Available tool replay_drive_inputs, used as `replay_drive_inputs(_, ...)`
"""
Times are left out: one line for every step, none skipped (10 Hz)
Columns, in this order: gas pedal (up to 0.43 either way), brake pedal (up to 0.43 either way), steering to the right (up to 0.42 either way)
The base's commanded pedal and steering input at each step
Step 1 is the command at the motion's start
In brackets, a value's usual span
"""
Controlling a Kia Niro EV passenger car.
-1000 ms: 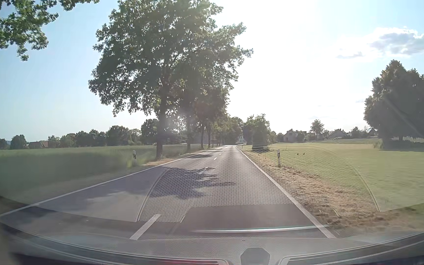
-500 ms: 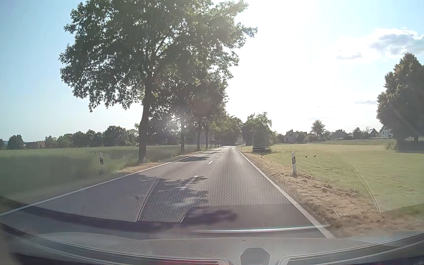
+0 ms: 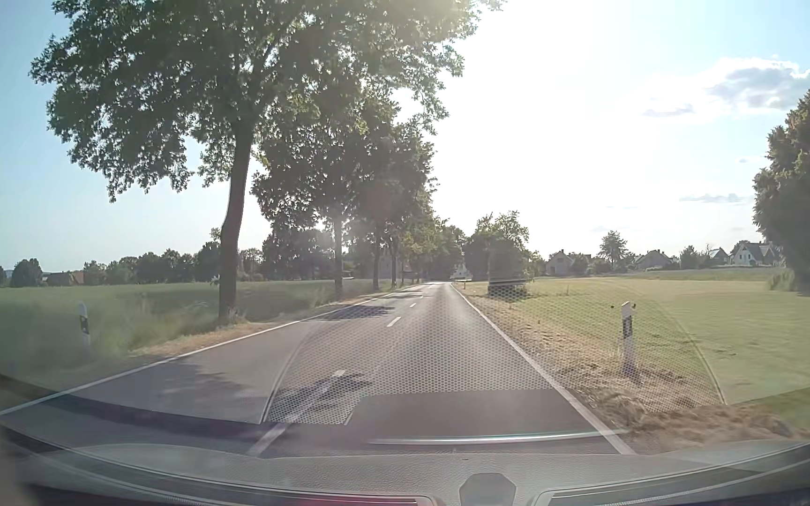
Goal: Follow the waypoints while adhering to traffic rules and regulations
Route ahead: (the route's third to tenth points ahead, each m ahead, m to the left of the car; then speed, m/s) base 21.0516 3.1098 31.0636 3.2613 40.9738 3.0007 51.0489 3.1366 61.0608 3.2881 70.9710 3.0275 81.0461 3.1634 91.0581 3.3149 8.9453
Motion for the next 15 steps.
replay_drive_inputs(0.138, 0.006, -0.003)
replay_drive_inputs(0.138, 0.006, -0.003)
replay_drive_inputs(0.138, 0.006, -0.004)
replay_drive_inputs(0.11, 0.006, -0.005)
replay_drive_inputs(0.047, 0.006, -0.004)
replay_drive_inputs(0.008, 0.006, -0.005)
replay_drive_inputs(0.008, 0.006, -0.003)
replay_drive_inputs(0.0, 0.006, 0.0)
replay_drive_inputs(0.0, 0.006, 0.002)
replay_drive_inputs(0.0, 0.006, 0.002)
replay_drive_inputs(0.0, 0.006, 0.002)
replay_drive_inputs(0.0, 0.006, 0.002)
replay_drive_inputs(0.0, 0.006, 0.002)
replay_drive_inputs(0.0, 0.006, 0.003)
replay_drive_inputs(0.0, 0.006, 0.002)
